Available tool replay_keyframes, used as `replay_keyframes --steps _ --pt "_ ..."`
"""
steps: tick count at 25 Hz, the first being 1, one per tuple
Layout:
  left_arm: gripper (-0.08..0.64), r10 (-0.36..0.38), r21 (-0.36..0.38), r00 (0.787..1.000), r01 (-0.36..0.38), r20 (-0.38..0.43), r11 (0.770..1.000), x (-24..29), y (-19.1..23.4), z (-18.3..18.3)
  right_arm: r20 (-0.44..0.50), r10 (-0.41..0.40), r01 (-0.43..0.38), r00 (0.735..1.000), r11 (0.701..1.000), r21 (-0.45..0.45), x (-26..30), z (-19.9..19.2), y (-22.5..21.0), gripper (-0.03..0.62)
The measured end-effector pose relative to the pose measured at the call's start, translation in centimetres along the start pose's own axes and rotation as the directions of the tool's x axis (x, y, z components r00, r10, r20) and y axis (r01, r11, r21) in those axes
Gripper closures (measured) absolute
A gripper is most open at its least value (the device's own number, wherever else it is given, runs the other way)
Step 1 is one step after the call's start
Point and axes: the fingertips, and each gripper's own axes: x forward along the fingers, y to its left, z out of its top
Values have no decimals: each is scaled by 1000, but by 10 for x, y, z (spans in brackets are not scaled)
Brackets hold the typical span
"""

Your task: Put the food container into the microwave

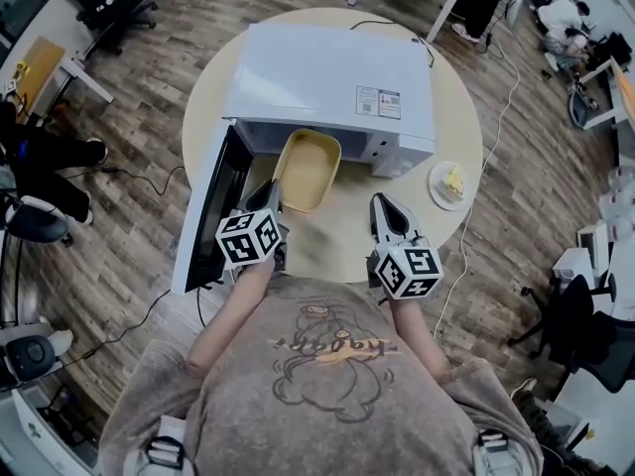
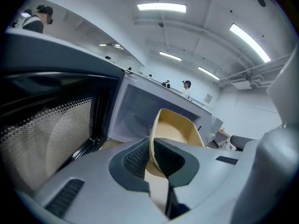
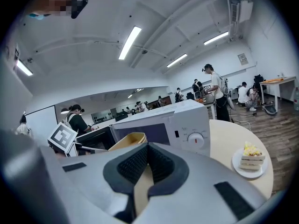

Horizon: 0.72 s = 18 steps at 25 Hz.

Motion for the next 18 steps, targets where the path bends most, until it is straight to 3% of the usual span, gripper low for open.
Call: replay_keyframes --steps 18 --pt "506 2 -23 1000 -2 -26 1000 71 12 17 -13 -36 36 999 999 17 6 -3 2 592"
